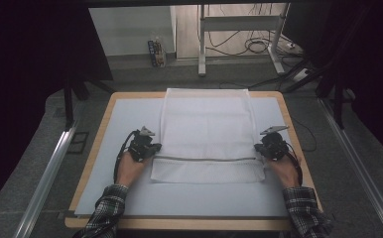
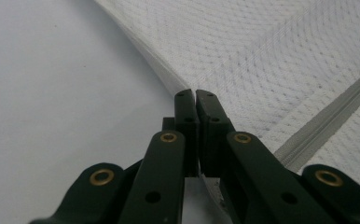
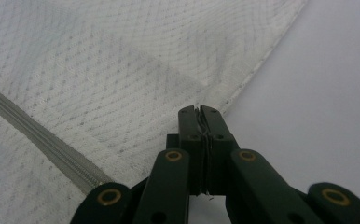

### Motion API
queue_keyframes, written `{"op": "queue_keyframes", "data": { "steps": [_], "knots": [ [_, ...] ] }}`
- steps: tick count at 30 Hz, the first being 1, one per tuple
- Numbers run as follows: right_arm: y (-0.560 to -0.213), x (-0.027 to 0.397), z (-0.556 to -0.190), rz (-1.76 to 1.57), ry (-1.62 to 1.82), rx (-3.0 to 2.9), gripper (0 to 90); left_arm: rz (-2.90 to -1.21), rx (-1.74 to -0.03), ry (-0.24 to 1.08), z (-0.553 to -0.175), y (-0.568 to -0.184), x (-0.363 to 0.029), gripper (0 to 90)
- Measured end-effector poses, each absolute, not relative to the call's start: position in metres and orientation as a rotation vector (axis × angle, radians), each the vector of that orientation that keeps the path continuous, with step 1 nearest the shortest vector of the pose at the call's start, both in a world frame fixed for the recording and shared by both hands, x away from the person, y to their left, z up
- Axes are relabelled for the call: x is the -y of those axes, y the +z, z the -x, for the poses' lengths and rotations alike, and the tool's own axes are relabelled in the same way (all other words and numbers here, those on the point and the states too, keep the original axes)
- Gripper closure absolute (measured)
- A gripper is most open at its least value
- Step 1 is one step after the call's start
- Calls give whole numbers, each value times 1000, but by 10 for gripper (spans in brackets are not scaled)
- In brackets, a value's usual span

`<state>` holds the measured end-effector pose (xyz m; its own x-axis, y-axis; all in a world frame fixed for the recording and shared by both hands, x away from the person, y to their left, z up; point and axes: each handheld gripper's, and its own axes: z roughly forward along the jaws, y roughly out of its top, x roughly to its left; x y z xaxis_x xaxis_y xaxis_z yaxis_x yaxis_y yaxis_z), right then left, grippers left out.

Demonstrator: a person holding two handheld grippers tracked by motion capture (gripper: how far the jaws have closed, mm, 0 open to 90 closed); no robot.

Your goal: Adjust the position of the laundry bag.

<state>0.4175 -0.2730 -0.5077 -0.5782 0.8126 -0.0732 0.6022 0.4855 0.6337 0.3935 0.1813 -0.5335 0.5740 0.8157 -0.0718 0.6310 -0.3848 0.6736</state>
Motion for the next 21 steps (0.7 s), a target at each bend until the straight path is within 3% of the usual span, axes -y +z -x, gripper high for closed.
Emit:
{"op": "queue_keyframes", "data": {
  "steps": [21],
  "knots": [
    [-488,265,-387,-1027,858,-2368,878,-2130,-1127,316,-368,-516,-195,884]
  ]
}}
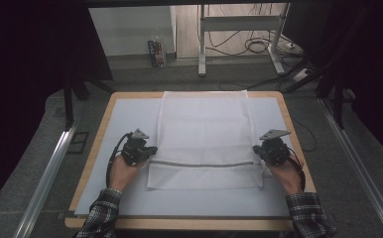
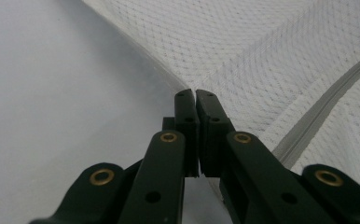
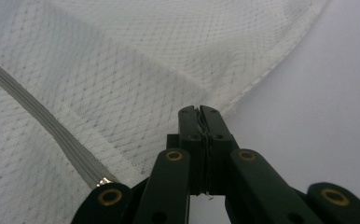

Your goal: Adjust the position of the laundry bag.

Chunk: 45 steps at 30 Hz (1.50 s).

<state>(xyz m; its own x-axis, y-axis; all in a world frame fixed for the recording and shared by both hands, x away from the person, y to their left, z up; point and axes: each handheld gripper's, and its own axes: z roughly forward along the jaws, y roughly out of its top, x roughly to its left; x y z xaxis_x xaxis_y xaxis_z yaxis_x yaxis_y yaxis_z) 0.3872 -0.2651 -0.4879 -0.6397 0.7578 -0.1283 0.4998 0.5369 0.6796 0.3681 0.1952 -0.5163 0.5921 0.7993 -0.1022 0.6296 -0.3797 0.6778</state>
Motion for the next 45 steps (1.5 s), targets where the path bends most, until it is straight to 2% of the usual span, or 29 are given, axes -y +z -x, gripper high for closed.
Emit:
{"op": "queue_keyframes", "data": {
  "steps": [28,45],
  "knots": [
    [-468,261,-346,-974,947,-2392,878,-2096,-1129,283,-315,-506,-216,889],
    [-469,262,-312,-966,966,-2420,878,-2100,-1121,260,-285,-508,-220,888]
  ]
}}
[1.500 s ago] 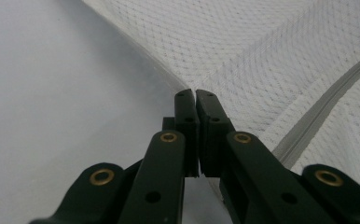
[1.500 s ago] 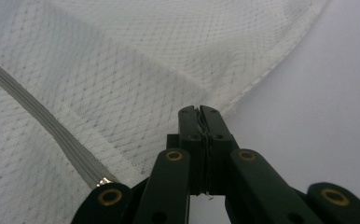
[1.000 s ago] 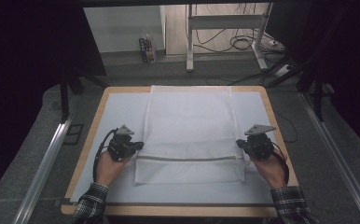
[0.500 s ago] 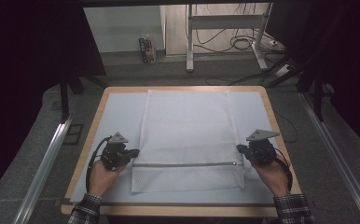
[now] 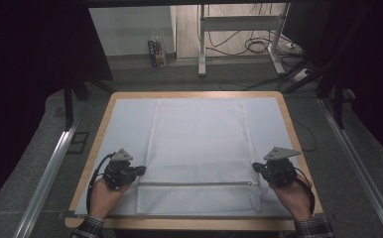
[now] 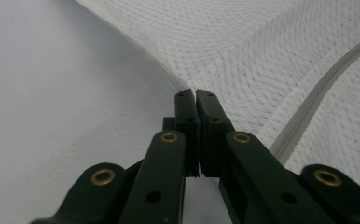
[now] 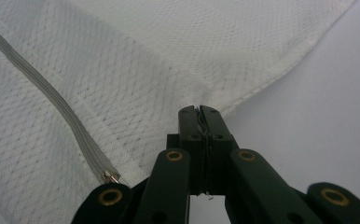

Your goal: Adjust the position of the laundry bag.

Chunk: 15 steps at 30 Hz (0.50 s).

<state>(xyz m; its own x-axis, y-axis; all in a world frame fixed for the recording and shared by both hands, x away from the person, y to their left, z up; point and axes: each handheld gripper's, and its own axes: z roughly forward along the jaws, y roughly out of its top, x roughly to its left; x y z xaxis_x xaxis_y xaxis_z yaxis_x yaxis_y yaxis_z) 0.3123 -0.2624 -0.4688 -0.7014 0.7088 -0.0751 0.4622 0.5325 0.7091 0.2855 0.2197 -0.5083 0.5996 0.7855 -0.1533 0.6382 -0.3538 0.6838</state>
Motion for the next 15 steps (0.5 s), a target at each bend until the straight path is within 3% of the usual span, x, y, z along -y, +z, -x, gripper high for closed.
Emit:
{"op": "queue_keyframes", "data": {
  "steps": [15],
  "knots": [
    [-486,261,-301,-925,877,-2520,870,-2182,-1127,242,-272,-520,-213,876]
  ]
}}
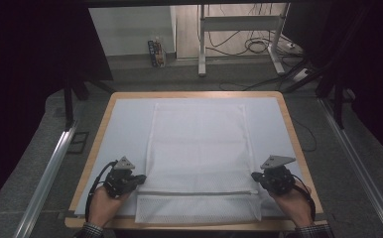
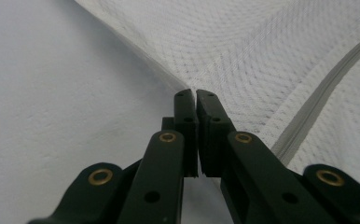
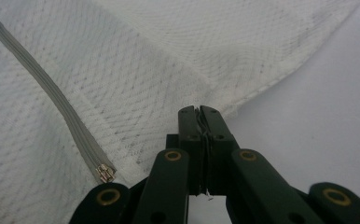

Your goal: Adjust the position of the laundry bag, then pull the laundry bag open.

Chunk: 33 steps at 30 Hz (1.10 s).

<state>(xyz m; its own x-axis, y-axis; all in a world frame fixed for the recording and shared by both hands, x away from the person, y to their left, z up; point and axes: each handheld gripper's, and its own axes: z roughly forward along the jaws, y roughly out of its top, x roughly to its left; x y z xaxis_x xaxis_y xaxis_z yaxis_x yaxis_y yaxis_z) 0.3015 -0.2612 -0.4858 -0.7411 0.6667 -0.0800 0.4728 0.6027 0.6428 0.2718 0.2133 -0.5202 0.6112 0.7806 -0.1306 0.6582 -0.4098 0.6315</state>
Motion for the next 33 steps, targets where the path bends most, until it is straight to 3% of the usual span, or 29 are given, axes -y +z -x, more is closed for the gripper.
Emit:
{"op": "queue_keyframes", "data": {
  "steps": [14,17,25,29,33],
  "knots": [
    [-500,261,-308,-962,783,-2604,861,-2239,-1122,259,-274,-527,-206,814],
    [-500,261,-308,-926,804,-2590,743,-2200,-1141,263,-274,-526,-207,703],
    [-500,256,-308,-859,806,-2529,446,-2130,-1154,287,-278,-530,-207,299],
    [-500,257,-309,-853,836,-2511,353,-2104,-1145,308,-277,-527,-207,210],
    [-500,258,-310,-848,854,-2501,299,-2087,-1141,309,-277,-526,-208,185]
  ]
}}
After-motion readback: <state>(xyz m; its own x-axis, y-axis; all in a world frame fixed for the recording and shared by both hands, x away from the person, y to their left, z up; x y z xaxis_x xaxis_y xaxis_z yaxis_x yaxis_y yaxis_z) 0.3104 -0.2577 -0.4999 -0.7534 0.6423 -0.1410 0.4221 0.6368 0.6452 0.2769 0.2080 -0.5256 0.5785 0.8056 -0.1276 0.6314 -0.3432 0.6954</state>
